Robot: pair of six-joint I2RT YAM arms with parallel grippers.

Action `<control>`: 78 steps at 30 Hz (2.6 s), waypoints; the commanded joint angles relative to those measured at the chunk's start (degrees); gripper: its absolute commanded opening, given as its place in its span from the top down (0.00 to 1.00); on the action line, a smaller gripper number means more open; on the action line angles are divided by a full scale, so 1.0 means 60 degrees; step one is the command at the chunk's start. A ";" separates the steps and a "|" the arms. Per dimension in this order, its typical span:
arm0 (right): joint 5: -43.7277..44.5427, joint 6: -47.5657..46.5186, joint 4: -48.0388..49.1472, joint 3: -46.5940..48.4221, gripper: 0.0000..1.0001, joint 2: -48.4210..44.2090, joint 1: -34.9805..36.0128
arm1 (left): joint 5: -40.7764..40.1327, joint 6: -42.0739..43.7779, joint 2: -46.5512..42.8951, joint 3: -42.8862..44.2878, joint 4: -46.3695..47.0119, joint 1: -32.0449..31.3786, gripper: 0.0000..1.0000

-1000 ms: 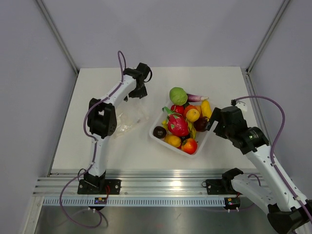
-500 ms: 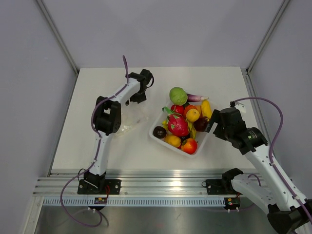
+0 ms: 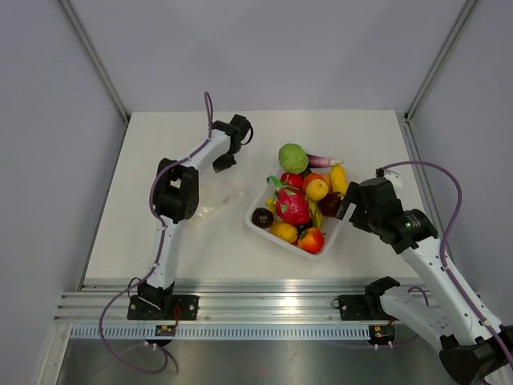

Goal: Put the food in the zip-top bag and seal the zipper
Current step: Pick up the zipper food storage bag at the center of the board, then open the zipper of the food storage bag.

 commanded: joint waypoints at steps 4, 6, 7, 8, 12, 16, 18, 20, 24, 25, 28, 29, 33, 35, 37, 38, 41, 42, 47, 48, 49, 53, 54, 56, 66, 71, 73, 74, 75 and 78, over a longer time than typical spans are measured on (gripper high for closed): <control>-0.0193 0.0038 0.0043 0.0278 0.01 -0.0072 0.0059 | 0.1118 0.1240 -0.2256 -0.1338 0.1012 0.0050 1.00; -0.0251 0.0184 -0.0074 0.0424 0.00 -0.0044 0.0059 | 0.1982 0.1695 -0.3103 -0.1894 0.1218 0.0050 1.00; -0.0382 0.0199 -0.0060 0.0512 0.01 -0.0029 0.0074 | 0.2217 0.1812 -0.3399 -0.2085 0.1291 0.0050 1.00; -0.0528 0.0243 -0.0016 0.0600 0.00 0.0000 0.0074 | 0.2669 0.1959 -0.3677 -0.2551 0.1437 0.0050 1.00; -0.1989 0.0244 0.0686 0.1039 0.01 0.0161 0.0089 | 0.3740 0.2208 -0.5069 -0.3461 0.1745 0.0050 1.00; -0.3486 0.0082 0.1448 0.1683 0.01 0.0732 0.0088 | 0.4796 0.2356 -0.6226 -0.4253 0.2053 0.0050 1.00; -0.4071 0.0141 0.1887 0.2078 0.00 0.1286 0.0147 | 0.5352 0.2356 -0.6798 -0.4692 0.2316 0.0050 1.00; -0.4424 0.0243 0.2444 0.2299 0.00 0.1698 0.0264 | 0.5967 0.2312 -0.7237 -0.4957 0.2608 0.0050 1.00; -0.4486 0.0346 0.2856 0.3498 0.00 0.3366 0.1344 | 0.6876 0.2282 -0.7635 -0.5338 0.2946 0.0036 1.00; -0.4398 0.0332 0.2783 0.3806 0.01 0.3703 0.1595 | 0.7109 0.2239 -0.7693 -0.5368 0.2976 0.0036 1.00; -0.4061 0.0549 0.2797 0.4774 0.02 0.4847 0.2256 | 0.7549 0.2209 -0.7942 -0.5470 0.3108 0.0036 1.00; -0.4104 0.0609 0.2855 0.4993 0.05 0.5270 0.2329 | 0.7638 0.2209 -0.8015 -0.5558 0.3152 0.0036 1.00; -0.4411 0.1005 0.3148 0.5244 0.25 0.6120 0.2447 | 0.8004 0.2180 -0.8542 -0.5880 0.3254 0.0036 1.00; -0.4499 0.1006 0.3207 0.5404 0.27 0.6430 0.2549 | 0.8195 0.2194 -0.8908 -0.6056 0.3342 0.0036 1.00; -0.4500 0.0947 0.3149 0.5551 0.27 0.6854 0.2622 | 0.8414 0.2209 -0.9113 -0.6305 0.3372 0.0036 1.00; -0.4572 0.0903 0.3134 0.5682 0.27 0.7001 0.2695 | 0.8459 0.2195 -0.9347 -0.6422 0.3459 0.0036 1.00; -0.4908 0.0917 0.3514 0.5655 0.26 0.7426 0.2871 | 0.8547 0.2267 -0.9611 -0.6730 0.3504 0.0036 1.00; -0.4968 0.0946 0.3602 0.5640 0.25 0.7572 0.2930 | 0.8533 0.2282 -0.9671 -0.6846 0.3504 0.0036 1.00; -0.4633 0.0946 0.3661 0.5742 0.38 0.7867 0.3165 | 0.8445 0.2443 -0.9934 -0.7052 0.3446 0.0036 1.00; -0.4559 0.1005 0.3661 0.5684 0.42 0.7852 0.3165 | 0.8416 0.2487 -1.0007 -0.7067 0.3431 0.0036 1.00; -0.4515 0.1034 0.3777 0.5611 0.50 0.7838 0.3165 | 0.8459 0.2589 -1.0052 -0.7082 0.3401 0.0036 1.00; -0.4368 0.1137 0.3984 0.5274 0.39 0.7560 0.3165 | 0.8548 0.2751 -1.0228 -0.7316 0.3372 0.0036 1.00; -0.4266 0.1195 0.3969 0.5216 0.34 0.7371 0.3150 | 0.8475 0.2780 -1.0242 -0.7360 0.3357 0.0036 1.00; -0.3887 0.1254 0.4100 0.4953 0.23 0.7063 0.3165 | 0.8299 0.2809 -1.0243 -0.7390 0.3328 0.0036 1.00; -0.3884 0.1371 0.4364 0.4951 0.21 0.6928 0.3165 | 0.8400 0.2780 -1.0389 -0.7609 0.3621 0.0036 1.00; -0.4352 0.1474 0.4658 0.4951 0.30 0.7616 0.3179 | 0.8708 0.2663 -1.0433 -0.7638 0.3796 0.0036 1.00; -0.4382 0.1459 0.4687 0.4981 0.43 0.7735 0.3180 | 0.8810 0.2649 -1.0447 -0.7595 0.3826 0.0036 1.00; -0.4411 0.1459 0.4730 0.4966 0.54 0.7778 0.3194 | 0.8840 0.2663 -1.0433 -0.7580 0.3840 0.0036 1.00; -0.4412 0.1430 0.4760 0.4937 0.65 0.7779 0.3194 | 0.8869 0.2678 -1.0447 -0.7580 0.3826 0.0036 1.00; -0.4251 0.1459 0.4848 0.4878 1.00 0.7633 0.3194 | 0.8826 0.2809 -1.0447 -0.7667 0.3797 0.0050 1.00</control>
